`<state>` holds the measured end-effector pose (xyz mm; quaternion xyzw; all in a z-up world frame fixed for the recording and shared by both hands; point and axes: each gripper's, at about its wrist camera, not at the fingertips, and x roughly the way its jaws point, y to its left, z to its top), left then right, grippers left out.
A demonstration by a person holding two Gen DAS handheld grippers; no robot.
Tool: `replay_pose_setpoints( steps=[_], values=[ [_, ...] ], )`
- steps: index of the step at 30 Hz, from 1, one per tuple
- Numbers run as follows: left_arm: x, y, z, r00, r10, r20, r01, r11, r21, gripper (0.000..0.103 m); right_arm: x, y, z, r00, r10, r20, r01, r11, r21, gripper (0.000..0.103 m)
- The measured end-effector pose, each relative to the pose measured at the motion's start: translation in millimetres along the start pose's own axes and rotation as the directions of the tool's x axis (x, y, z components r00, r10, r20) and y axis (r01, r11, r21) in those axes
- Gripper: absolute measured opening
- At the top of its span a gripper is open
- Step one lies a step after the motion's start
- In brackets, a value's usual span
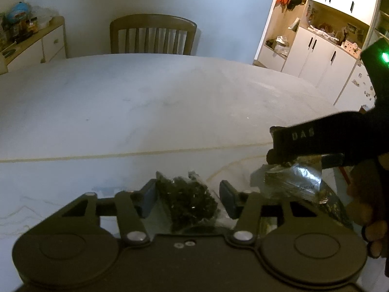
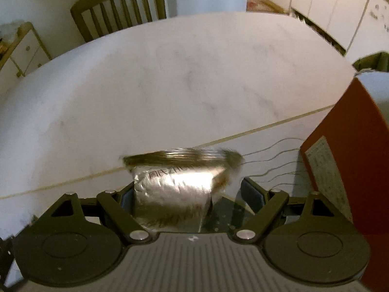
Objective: Organize objects
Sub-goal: 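Grasp the dark mesh bag with the left tool while the right tool grasps the silver foil packet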
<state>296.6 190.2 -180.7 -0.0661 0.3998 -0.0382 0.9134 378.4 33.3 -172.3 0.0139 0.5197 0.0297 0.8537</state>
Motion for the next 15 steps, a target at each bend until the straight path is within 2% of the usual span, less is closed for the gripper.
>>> replay_pose_setpoints(
  steps=[3, 5, 6, 7, 9, 15],
  values=[
    [-0.8, 1.3, -0.3, 1.0, -0.007, -0.001, 0.007, 1.0, -0.011, 0.047, -2.2, -0.3, -5.1, 1.0, 0.005, 0.007, -0.005, 1.0, -0.025, 0.085],
    [-1.4, 1.3, -0.3, 1.0, -0.012, -0.004, 0.012, 1.0, -0.016, 0.042, -4.6, -0.3, -7.1, 1.0, 0.011, 0.012, -0.011, 0.999, -0.039, 0.08],
    [-2.1, 0.9, -0.2, 1.0, -0.021, -0.007, 0.021, 1.0, -0.019, 0.039, -6.6, 0.2, -8.3, 1.0, 0.019, 0.014, -0.018, 0.999, -0.048, 0.073],
    [-2.5, 1.0, 0.3, 1.0, -0.028, -0.008, 0.028, 0.999, -0.02, 0.038, -9.3, -0.3, -10.2, 0.999, 0.03, 0.015, -0.029, 0.998, -0.056, 0.062],
    [-3.6, -0.7, 0.0, 0.999, -0.038, -0.012, 0.038, 0.999, -0.024, 0.035, -13.9, 0.3, -12.9, 0.999, 0.048, 0.012, -0.047, 0.996, -0.073, 0.051],
    [-12.4, -8.3, -3.3, 0.997, -0.072, -0.025, 0.071, 0.997, -0.026, 0.033, -24.4, -6.7, -22.5, 0.997, 0.081, -0.008, -0.081, 0.995, -0.058, 0.046]
  ],
)
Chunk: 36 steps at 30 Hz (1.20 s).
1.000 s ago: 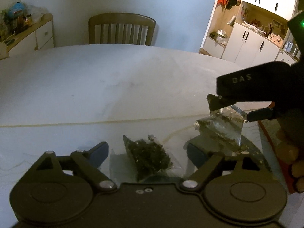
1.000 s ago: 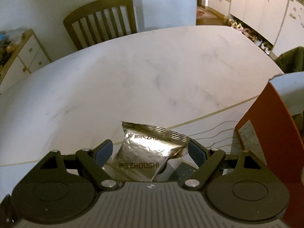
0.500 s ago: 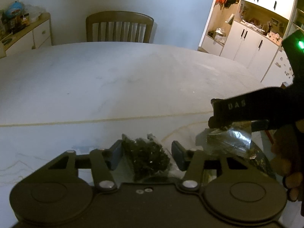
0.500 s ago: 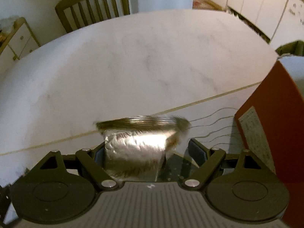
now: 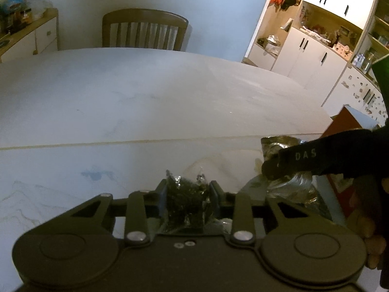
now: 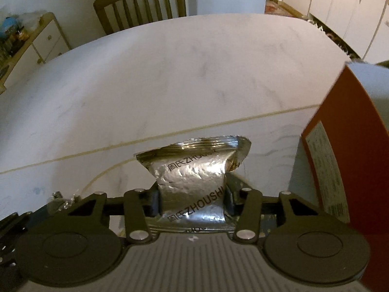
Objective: Organize objects
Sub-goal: 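Grasp the dark mesh bag with the left tool while the right tool grasps the silver foil packet, then carry the mesh bag and foil packet over the shoebox with both tools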
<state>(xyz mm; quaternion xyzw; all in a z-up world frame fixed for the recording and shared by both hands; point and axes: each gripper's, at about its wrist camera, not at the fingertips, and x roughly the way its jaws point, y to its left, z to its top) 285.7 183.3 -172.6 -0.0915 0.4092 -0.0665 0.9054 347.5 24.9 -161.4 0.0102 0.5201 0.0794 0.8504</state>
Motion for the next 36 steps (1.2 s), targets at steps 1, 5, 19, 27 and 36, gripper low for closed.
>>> replay_pose_setpoints(
  steps=[1, 5, 19, 27, 36],
  values=[
    [-2.2, -1.4, -0.5, 1.0, -0.002, -0.002, 0.002, 1.0, 0.0, 0.033, -2.0, -1.6, -2.1, 1.0, 0.007, -0.003, -0.007, 1.0, -0.001, 0.046],
    [-13.2, -6.3, -1.6, 1.0, -0.01, -0.011, 0.009, 1.0, -0.016, 0.033, -17.4, -5.5, -13.5, 0.999, 0.04, -0.007, -0.04, 0.999, 0.001, 0.045],
    [-80.5, -58.8, -3.9, 0.999, -0.037, 0.019, 0.038, 0.999, -0.015, 0.033, -103.5, -33.8, -37.7, 0.982, 0.189, 0.026, -0.189, 0.982, -0.019, 0.045],
    [-115.3, -116.8, -1.6, 0.998, -0.042, 0.056, 0.04, 0.999, 0.038, 0.033, -153.2, -65.2, -47.3, 0.973, 0.21, 0.098, -0.203, 0.976, -0.079, 0.045],
    [-129.1, -177.1, 3.8, 0.992, -0.05, 0.115, 0.041, 0.996, 0.081, 0.033, -186.5, -114.3, -50.0, 0.964, 0.228, 0.139, -0.218, 0.972, -0.088, 0.045]
  ],
)
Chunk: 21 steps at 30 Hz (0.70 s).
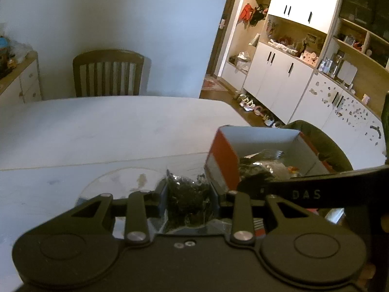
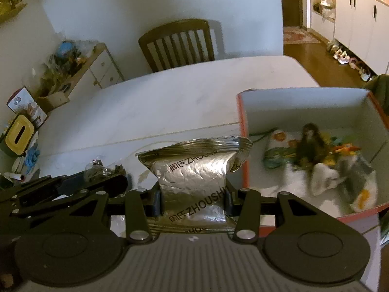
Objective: Organize objects
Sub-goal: 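Carry the mesh bag and foil packet over the shoebox with both tools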
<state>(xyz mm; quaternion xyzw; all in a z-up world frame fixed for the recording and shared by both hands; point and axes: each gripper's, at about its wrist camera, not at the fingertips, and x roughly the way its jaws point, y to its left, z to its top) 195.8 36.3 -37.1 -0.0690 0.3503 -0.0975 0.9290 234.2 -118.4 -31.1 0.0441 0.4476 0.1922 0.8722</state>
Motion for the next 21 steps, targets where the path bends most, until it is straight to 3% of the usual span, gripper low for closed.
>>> replay_pose_setpoints(
  steps=[14, 21],
  values=[
    [6.0, -87.1, 22.6, 0.998, -0.064, 0.028, 0.061, 0.995, 0.085, 0.033, -58.0, -85.8, 3.1, 0.994, -0.013, 0.105, 0.011, 1.0, 0.022, 0.046],
    [26.6, -124.4, 35.0, 0.995, -0.101, 0.0, 0.1, 0.986, 0.135, 0.033, -76.8, -133.8, 15.2, 0.984, -0.057, 0.169, 0.049, 0.997, 0.052, 0.046]
  ],
)
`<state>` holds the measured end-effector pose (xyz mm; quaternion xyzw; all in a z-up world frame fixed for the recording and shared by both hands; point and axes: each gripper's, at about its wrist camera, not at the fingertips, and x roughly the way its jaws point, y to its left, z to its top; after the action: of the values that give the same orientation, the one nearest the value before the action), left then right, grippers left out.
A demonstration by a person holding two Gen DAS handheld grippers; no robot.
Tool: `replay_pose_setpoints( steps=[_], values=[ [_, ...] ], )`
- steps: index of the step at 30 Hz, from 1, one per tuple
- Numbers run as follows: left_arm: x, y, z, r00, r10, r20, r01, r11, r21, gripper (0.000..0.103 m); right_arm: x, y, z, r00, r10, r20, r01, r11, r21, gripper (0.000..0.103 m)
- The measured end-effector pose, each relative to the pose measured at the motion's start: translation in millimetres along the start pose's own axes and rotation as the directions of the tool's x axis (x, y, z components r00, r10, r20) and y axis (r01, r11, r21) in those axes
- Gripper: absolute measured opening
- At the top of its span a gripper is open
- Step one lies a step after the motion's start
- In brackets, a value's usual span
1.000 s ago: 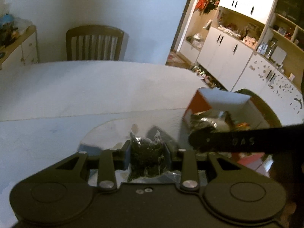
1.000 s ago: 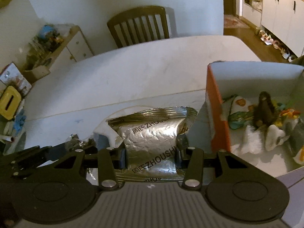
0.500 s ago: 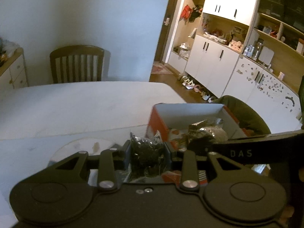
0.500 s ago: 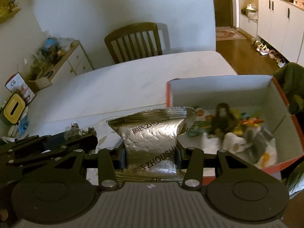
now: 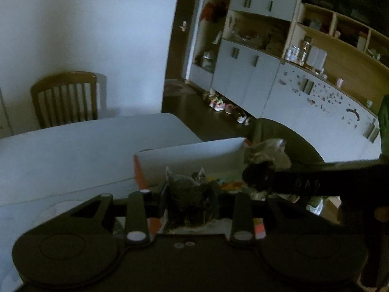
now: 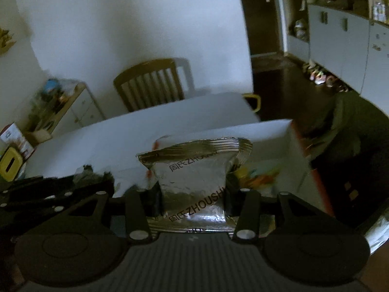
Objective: Organize objects
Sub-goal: 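Carry the mesh bag and foil packet over the shoebox with both tools, then lower the mesh bag into the shoebox and open the left tool while the right tool releases the packet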
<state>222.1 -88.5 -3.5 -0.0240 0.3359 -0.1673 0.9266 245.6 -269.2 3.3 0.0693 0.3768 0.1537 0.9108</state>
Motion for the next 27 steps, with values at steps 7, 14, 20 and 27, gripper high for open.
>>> replay_pose_setpoints(
  steps=[7, 14, 20, 27],
  values=[
    [35.9, -17.6, 6.2, 0.998, -0.025, -0.05, 0.026, 0.999, 0.019, 0.033, 5.4, -40.8, 13.4, 0.999, -0.044, -0.01, 0.044, 0.999, 0.015, 0.046],
    [81.2, -21.5, 13.5, 0.993, -0.01, -0.118, 0.014, 0.999, 0.029, 0.034, 23.7, -71.9, 16.7, 0.998, -0.06, -0.029, 0.061, 0.998, 0.016, 0.046],
    [117.1, -17.7, 14.9, 0.982, 0.013, -0.186, -0.007, 0.999, 0.031, 0.034, 50.4, -78.0, 20.6, 0.996, -0.064, -0.06, 0.062, 0.997, -0.042, 0.046],
    [150.1, -14.4, -1.1, 0.963, 0.05, -0.263, -0.033, 0.997, 0.067, 0.034, 91.8, -80.9, 25.3, 0.99, -0.066, -0.123, 0.057, 0.996, -0.073, 0.046]
  ],
)
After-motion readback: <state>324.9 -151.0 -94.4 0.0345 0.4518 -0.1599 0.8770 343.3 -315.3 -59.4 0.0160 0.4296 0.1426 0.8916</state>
